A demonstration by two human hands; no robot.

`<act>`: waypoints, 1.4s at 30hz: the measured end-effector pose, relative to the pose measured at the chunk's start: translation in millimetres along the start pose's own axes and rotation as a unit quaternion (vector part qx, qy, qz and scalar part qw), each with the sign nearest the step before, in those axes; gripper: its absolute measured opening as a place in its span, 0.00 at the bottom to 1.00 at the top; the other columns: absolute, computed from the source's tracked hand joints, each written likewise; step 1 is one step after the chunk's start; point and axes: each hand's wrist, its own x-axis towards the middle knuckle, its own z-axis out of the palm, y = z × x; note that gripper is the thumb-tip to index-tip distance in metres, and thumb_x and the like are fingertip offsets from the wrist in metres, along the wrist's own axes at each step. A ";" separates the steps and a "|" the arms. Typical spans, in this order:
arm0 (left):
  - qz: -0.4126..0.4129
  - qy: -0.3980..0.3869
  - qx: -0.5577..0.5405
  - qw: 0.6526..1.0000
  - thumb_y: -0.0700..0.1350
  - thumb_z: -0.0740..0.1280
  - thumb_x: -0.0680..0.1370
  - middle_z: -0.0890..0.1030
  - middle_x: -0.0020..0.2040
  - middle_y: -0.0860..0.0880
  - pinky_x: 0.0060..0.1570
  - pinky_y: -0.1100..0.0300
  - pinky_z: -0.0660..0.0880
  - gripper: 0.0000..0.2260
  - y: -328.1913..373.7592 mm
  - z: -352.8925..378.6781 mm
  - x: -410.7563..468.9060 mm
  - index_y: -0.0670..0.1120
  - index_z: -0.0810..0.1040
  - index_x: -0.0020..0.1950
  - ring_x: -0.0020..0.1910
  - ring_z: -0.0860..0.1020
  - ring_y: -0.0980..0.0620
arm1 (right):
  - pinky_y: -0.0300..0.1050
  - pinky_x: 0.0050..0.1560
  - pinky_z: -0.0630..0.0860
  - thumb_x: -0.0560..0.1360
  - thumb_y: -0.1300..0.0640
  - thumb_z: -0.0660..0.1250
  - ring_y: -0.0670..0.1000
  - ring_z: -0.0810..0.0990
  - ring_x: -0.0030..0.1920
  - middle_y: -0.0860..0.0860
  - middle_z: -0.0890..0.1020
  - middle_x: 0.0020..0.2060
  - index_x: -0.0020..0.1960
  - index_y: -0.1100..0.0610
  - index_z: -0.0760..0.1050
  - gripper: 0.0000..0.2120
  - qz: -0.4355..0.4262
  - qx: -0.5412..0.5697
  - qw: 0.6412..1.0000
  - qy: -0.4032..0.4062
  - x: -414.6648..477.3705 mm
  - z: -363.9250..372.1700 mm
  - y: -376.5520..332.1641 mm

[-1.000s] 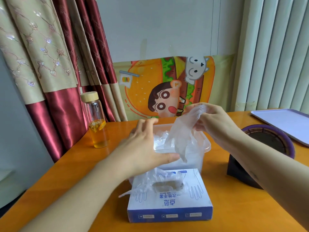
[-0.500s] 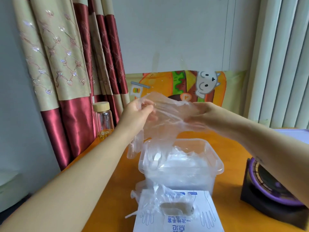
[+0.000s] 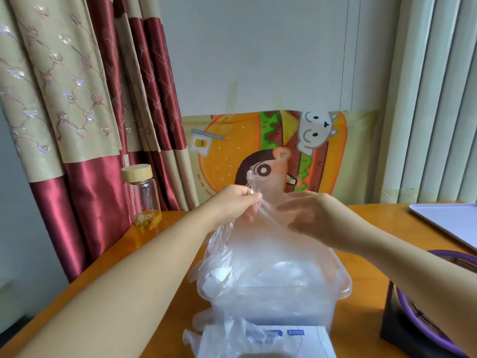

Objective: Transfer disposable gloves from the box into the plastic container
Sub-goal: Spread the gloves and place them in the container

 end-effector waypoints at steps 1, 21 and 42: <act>-0.009 -0.020 0.024 0.999 0.51 0.62 0.81 0.80 0.40 0.53 0.47 0.62 0.73 0.11 -4.7 2.9 4.9 0.46 0.79 0.50 0.41 0.80 0.56 | 0.26 0.51 0.69 0.72 0.62 0.70 0.37 0.77 0.50 0.43 0.79 0.57 0.63 0.49 0.77 0.20 0.023 -0.013 1.000 -0.017 4.0 3.6 6.0; -0.007 -0.283 0.454 0.844 0.60 0.66 0.76 0.63 0.75 0.52 0.67 0.55 0.67 0.34 -26.4 50.5 -12.1 0.52 0.57 0.78 0.71 0.66 0.48 | 0.47 0.64 0.70 0.73 0.47 0.70 0.55 0.72 0.64 0.53 0.74 0.66 0.71 0.58 0.68 0.30 0.056 -0.279 0.911 -0.298 11.8 60.2 14.6; -0.010 -0.321 0.420 0.849 0.46 0.63 0.81 0.64 0.75 0.53 0.64 0.61 0.68 0.27 -30.7 29.8 -23.5 0.51 0.58 0.78 0.71 0.66 0.52 | 0.46 0.69 0.64 0.76 0.51 0.67 0.53 0.67 0.70 0.51 0.68 0.71 0.74 0.55 0.63 0.29 0.075 -0.267 0.898 -0.340 6.8 50.6 23.9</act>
